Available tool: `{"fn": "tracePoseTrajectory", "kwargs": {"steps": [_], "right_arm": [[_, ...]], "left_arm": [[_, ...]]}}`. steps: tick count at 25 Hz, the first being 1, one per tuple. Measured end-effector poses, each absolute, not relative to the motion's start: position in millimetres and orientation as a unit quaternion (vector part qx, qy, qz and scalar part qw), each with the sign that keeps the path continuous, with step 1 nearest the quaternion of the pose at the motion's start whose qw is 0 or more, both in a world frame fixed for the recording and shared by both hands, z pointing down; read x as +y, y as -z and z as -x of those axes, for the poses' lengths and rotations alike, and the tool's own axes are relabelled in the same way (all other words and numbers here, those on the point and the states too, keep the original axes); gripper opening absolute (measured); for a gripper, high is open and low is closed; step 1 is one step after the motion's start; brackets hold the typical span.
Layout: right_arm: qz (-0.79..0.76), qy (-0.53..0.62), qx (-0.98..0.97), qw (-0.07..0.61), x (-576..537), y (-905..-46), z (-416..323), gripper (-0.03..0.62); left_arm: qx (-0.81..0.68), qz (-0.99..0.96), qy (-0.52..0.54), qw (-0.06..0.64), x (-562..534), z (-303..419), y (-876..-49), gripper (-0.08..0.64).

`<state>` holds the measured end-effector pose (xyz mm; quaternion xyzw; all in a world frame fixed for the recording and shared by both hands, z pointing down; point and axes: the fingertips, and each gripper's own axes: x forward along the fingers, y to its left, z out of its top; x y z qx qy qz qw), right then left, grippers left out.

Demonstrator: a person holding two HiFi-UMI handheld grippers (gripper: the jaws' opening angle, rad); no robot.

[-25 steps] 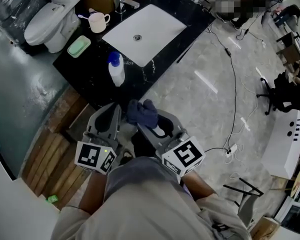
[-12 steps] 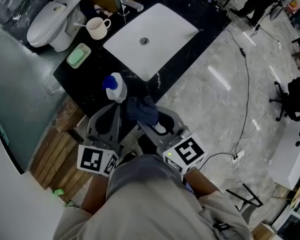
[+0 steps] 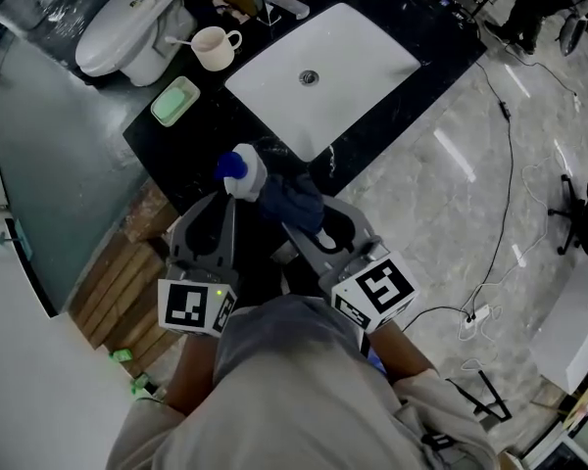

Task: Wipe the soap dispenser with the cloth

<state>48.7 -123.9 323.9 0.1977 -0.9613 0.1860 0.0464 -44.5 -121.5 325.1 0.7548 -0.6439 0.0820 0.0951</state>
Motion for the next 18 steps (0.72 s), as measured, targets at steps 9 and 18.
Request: {"fn": "tracePoseTrajectory", "kwargs": {"steps": [9,18], "right_arm": [[-0.228,-0.191,-0.954,0.038,-135,-322,-47,0.13],[-0.277,-0.189,-0.941,0.054,-143,-324,-41,0.13]], "left_arm": [[-0.621,-0.769,-0.1,0.115,-136,62,-346,0.142],[-0.554,-0.816,-0.115,0.118,-159,49,-357,0.175]]}}
